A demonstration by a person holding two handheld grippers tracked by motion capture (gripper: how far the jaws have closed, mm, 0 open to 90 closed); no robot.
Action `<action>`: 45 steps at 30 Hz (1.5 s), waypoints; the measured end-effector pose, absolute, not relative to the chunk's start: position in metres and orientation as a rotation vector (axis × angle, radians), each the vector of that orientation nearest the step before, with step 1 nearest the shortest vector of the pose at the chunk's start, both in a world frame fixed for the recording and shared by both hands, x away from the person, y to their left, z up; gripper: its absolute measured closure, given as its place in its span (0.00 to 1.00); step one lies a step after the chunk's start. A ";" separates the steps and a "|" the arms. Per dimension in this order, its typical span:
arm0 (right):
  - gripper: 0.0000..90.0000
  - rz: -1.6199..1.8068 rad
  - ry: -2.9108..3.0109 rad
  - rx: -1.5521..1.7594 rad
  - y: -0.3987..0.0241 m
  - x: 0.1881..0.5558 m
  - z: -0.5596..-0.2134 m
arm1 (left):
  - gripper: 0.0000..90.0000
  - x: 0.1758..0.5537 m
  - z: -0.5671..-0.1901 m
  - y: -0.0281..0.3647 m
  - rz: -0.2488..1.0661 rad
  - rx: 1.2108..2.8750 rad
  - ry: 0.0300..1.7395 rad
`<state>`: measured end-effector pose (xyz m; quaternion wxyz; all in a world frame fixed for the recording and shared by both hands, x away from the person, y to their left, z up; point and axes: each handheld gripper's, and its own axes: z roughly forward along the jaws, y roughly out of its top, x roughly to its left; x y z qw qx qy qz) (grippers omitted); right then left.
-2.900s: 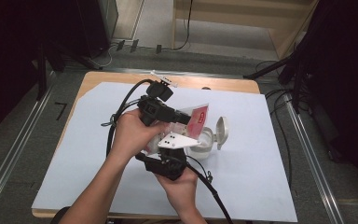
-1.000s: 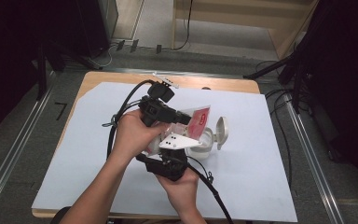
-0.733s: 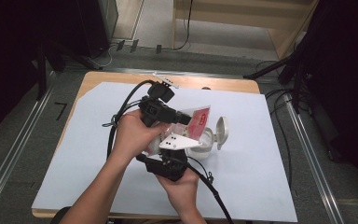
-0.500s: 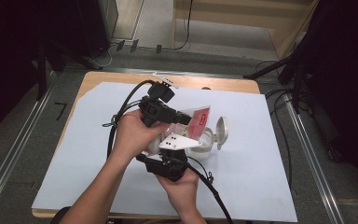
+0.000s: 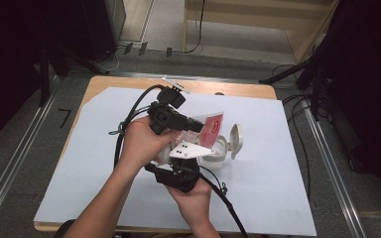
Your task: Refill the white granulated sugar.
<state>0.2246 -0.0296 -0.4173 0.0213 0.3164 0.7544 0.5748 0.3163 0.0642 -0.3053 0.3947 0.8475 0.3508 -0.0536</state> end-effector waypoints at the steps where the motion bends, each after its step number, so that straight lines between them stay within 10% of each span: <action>1: 0.71 1.784 2.340 0.982 -0.029 0.225 -0.417 | 0.92 0.316 -0.305 0.064 -0.134 2.149 0.891; 45: 0.71 1.725 2.338 0.990 -0.031 0.232 -0.411 | 0.92 0.335 -0.303 0.062 -0.214 2.158 0.913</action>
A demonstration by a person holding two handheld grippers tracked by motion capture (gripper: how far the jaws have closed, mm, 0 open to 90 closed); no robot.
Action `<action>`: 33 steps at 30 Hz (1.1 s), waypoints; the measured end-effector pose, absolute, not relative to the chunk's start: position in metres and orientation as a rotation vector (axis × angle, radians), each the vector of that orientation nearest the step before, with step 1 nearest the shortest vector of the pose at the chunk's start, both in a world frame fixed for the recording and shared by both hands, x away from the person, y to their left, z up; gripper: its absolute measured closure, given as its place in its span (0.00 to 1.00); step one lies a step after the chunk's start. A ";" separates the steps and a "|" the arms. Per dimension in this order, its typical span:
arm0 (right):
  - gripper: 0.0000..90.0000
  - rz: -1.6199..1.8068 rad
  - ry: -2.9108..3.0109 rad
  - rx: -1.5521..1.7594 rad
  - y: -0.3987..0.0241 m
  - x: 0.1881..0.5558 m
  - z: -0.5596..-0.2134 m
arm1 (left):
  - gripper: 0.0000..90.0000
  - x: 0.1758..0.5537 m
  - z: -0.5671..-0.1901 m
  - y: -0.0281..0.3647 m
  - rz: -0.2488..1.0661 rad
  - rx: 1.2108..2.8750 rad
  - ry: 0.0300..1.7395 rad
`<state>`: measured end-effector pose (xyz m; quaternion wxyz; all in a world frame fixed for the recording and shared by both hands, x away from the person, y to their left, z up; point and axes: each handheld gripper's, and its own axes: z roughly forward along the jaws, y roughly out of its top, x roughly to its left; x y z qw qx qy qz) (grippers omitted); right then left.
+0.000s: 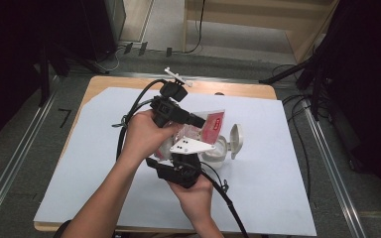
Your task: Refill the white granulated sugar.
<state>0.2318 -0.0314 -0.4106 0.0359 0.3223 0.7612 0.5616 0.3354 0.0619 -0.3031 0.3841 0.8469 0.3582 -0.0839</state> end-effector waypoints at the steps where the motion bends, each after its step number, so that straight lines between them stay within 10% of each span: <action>1: 0.71 1.723 2.341 0.987 -0.032 0.232 -0.410 | 0.92 0.337 -0.304 0.062 -0.222 2.147 0.913; 33: 0.71 1.696 2.360 0.989 -0.031 0.232 -0.409 | 0.92 0.335 -0.304 0.064 -0.209 2.128 0.919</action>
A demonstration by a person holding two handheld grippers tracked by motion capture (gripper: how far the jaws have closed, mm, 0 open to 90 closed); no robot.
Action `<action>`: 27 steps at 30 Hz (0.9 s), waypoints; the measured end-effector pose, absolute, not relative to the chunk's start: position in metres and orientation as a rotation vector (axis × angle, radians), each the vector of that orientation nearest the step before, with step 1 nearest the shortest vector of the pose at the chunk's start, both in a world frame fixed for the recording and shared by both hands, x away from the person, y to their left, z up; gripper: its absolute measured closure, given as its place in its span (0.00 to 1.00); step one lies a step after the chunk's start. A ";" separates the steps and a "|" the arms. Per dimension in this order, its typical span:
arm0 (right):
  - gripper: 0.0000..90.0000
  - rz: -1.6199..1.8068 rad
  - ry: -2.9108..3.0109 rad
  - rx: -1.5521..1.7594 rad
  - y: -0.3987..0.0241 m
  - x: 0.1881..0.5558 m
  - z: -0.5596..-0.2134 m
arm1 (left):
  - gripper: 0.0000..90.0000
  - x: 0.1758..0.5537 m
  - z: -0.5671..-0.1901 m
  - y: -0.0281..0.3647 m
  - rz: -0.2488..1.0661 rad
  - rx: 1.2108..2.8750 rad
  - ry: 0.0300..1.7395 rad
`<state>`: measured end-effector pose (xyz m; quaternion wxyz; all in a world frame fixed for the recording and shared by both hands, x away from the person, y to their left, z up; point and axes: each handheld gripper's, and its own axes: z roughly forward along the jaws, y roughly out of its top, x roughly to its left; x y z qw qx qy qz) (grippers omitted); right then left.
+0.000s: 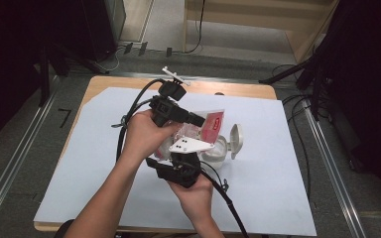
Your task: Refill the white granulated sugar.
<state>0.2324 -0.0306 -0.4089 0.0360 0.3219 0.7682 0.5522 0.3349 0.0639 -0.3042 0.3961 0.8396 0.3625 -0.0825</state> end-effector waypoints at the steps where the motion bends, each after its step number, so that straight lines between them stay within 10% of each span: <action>1: 0.71 1.696 2.360 0.987 -0.030 0.232 -0.409 | 0.92 0.335 -0.304 0.064 -0.208 2.130 0.919; 27: 0.71 1.716 2.344 0.976 -0.029 0.231 -0.412 | 0.92 0.331 -0.304 0.066 -0.188 2.121 0.917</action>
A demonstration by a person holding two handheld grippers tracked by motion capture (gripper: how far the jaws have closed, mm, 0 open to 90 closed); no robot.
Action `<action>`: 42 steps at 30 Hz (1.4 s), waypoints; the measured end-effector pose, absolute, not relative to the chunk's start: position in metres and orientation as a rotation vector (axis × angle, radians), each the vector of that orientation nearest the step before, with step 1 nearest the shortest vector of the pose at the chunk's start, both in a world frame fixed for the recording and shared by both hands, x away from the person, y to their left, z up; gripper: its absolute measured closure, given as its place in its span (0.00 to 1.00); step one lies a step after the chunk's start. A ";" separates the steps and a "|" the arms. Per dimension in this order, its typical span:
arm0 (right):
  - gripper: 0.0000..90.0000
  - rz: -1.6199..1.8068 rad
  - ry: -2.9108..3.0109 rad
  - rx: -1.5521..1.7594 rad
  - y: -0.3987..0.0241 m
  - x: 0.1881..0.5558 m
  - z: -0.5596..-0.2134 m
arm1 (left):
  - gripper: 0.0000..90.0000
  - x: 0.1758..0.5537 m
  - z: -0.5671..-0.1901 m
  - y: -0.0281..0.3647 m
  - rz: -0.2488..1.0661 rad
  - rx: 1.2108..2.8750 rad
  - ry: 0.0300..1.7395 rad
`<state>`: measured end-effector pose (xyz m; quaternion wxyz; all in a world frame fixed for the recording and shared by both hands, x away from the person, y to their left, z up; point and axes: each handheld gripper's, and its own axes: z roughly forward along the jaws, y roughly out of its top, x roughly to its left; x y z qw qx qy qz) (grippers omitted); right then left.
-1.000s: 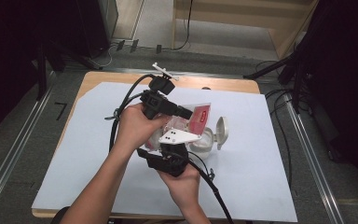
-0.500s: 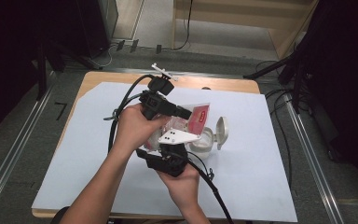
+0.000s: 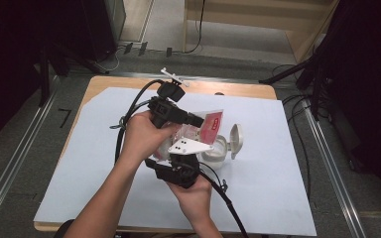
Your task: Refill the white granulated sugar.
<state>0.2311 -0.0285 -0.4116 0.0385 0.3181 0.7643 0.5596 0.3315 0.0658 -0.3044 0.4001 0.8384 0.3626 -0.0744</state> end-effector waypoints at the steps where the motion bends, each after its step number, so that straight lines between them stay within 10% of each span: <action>1: 0.71 1.717 2.344 0.974 -0.028 0.231 -0.412 | 0.91 0.331 -0.304 0.066 -0.188 2.122 0.917; 42: 0.71 1.750 2.349 0.978 -0.033 0.233 -0.411 | 0.91 0.329 -0.303 0.067 -0.152 2.115 0.946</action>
